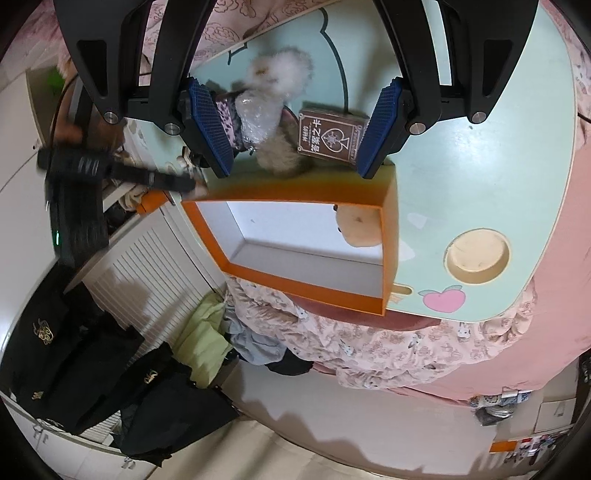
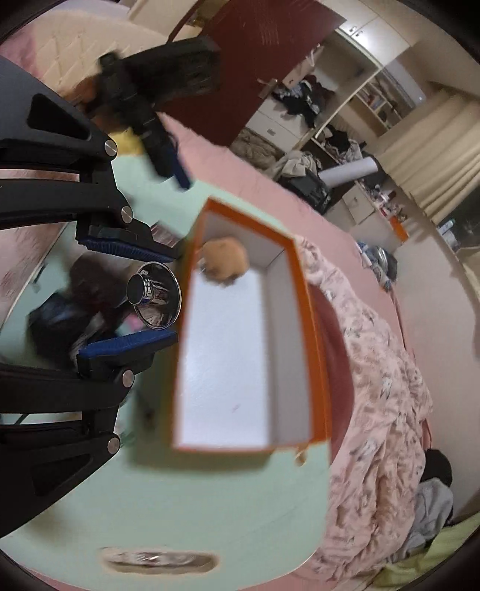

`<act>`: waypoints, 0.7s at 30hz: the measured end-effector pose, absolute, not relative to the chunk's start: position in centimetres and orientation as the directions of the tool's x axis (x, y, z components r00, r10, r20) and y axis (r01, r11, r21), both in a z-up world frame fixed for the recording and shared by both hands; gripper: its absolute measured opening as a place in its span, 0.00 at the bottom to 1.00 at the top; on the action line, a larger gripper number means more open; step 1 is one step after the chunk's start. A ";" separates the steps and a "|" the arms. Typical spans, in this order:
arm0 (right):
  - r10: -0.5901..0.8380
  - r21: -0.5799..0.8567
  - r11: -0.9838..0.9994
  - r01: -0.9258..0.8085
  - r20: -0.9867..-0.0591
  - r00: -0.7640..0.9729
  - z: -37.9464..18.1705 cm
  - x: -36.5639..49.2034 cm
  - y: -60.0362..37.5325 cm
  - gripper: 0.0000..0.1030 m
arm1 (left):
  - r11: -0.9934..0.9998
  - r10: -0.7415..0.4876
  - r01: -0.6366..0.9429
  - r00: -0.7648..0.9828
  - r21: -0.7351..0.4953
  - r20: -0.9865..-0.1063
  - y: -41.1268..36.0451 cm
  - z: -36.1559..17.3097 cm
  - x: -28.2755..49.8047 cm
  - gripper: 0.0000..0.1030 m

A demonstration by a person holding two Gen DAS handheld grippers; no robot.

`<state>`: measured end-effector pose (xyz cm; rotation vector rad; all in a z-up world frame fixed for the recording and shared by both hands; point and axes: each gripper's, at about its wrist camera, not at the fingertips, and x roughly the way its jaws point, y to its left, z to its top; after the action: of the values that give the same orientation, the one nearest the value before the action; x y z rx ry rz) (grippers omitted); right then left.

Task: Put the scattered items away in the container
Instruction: 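Lift the silver cup out and set it on the table, right tool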

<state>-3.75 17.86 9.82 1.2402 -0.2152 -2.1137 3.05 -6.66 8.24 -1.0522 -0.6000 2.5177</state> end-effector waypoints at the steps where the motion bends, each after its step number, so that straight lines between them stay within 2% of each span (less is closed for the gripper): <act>1: -0.609 0.444 -0.773 0.453 -0.721 -0.331 9.3 -3.4 18.4 0.35 | -0.851 0.463 -0.149 -0.664 -0.503 -0.587 -6.7 8.2 3.0 0.68; 7: -0.587 0.439 -0.801 0.407 -0.709 -0.391 7.4 -2.9 20.3 0.36 | -0.862 0.452 -0.159 -0.671 -0.481 -0.588 -6.4 8.6 3.1 0.68; 8: -0.595 0.446 -0.798 0.405 -0.690 -0.411 7.5 -2.7 20.5 0.40 | -0.863 0.451 -0.161 -0.673 -0.478 -0.587 -6.3 8.8 3.1 0.68; 11: -0.644 0.496 -0.765 0.410 -0.603 -0.471 8.1 -2.0 21.6 0.61 | -0.869 0.445 -0.167 -0.676 -0.466 -0.588 -6.2 9.4 2.9 0.68; 14: -0.659 0.501 -0.752 0.429 -0.553 -0.509 8.8 -0.9 22.0 0.62 | -0.884 0.424 -0.165 -0.676 -0.437 -0.603 -6.2 10.2 2.4 0.68; 16: -0.672 0.506 -0.740 0.444 -0.526 -0.521 9.2 -0.3 22.0 0.62 | -0.902 0.399 -0.160 -0.662 -0.401 -0.635 -6.0 10.9 1.5 0.68; 21: -0.680 0.501 -0.733 0.461 -0.511 -0.526 9.4 0.5 21.7 0.62 | -0.944 0.331 -0.176 -0.507 -0.281 -0.796 -4.4 12.7 -2.9 0.68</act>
<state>0.53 21.73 9.37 0.9309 -0.4016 -2.2470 -2.89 -4.37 12.65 -1.3658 -0.2358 2.4869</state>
